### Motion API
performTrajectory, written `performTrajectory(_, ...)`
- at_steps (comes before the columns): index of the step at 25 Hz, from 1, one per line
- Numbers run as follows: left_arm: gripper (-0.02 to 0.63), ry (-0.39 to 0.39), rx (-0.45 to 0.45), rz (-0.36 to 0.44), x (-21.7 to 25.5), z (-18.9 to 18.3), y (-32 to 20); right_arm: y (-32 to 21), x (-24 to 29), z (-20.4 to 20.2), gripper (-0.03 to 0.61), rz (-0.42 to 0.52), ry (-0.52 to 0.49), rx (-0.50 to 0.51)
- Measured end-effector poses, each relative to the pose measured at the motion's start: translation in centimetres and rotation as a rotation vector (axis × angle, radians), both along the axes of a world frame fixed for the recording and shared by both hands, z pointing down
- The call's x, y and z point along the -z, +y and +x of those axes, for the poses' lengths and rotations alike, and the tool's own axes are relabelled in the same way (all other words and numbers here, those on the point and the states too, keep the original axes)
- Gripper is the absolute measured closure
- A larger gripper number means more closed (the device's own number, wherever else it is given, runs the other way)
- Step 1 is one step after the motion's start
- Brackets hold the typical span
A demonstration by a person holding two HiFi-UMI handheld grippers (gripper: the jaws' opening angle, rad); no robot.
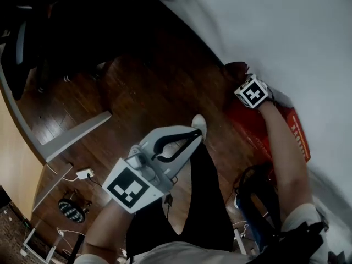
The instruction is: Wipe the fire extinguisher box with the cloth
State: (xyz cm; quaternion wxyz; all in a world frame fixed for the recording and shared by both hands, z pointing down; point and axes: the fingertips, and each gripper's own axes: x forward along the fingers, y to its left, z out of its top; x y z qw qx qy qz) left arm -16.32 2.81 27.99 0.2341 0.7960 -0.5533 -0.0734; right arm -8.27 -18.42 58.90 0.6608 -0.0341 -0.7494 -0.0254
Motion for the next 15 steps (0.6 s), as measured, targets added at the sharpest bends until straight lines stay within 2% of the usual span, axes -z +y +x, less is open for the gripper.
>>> performTrajectory(2, 0.614, -0.033, -0.058, 0.039, 2.9, 0.6, 2.4, 1.3, 6.8, 0.9, 0.505, 0.084, -0.088, -0.043)
performTrajectory(4, 0.614, -0.076, -0.151, 0.079, 5.2, 1.4, 4.8, 3.5, 14.0, 3.4, 0.505, 0.171, -0.201, -0.179)
performTrajectory(6, 0.614, -0.124, -0.256, 0.108, 7.4, 2.7, 6.9, 7.9, 21.2, 6.4, 0.505, 0.212, -0.346, -0.339)
performTrajectory(8, 0.614, -0.134, -0.345, 0.133, 10.3, 4.9, 8.8, 14.8, 27.4, 10.1, 0.505, 0.170, -0.498, -0.502)
performTrajectory(10, 0.614, -0.124, -0.431, 0.161, 13.2, 7.2, 10.7, 22.3, 32.1, 14.5, 0.505, 0.128, -0.606, -0.649)
performTrajectory(13, 0.614, -0.176, -0.557, 0.193, 15.6, 10.5, 14.6, 32.7, 36.4, 21.2, 0.505, 0.139, -0.672, -0.826)
performTrajectory(15, 0.614, -0.217, -0.592, 0.198, 16.3, 12.4, 17.3, 38.6, 38.2, 24.3, 0.505, 0.138, -0.698, -0.890)
